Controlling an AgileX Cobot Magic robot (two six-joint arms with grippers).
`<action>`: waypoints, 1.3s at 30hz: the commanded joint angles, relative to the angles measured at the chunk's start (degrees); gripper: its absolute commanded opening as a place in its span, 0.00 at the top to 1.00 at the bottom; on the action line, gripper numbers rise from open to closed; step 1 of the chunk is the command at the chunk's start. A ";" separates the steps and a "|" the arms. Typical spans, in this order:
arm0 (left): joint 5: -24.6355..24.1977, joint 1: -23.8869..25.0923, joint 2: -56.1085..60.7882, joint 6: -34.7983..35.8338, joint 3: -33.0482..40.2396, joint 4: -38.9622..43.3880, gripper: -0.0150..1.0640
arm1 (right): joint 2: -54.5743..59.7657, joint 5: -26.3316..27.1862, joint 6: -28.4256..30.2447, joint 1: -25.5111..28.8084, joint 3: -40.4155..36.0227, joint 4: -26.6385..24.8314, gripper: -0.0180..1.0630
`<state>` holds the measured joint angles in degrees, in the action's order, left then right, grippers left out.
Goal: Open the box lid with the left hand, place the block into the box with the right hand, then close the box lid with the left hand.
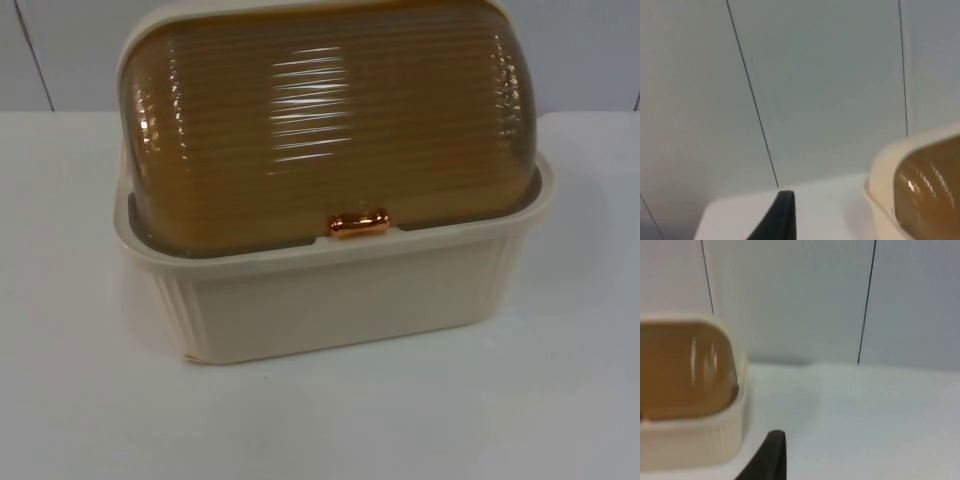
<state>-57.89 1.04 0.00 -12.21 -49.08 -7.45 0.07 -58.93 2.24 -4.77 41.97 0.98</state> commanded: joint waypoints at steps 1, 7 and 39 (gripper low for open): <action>-0.51 -0.28 0.00 0.67 2.77 0.51 0.02 | -0.07 -0.20 -0.28 0.02 -3.92 0.17 0.02; -4.25 -0.28 0.00 0.78 7.15 1.98 0.02 | -0.07 -2.01 -1.81 0.02 -11.86 0.17 0.02; -3.64 -0.42 0.00 8.44 20.76 6.99 0.02 | -0.07 -2.82 -1.81 0.02 -12.46 0.29 0.02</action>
<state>-62.98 0.94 -0.13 -5.48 -28.68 -1.09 0.16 -61.90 0.41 -4.77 29.64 0.98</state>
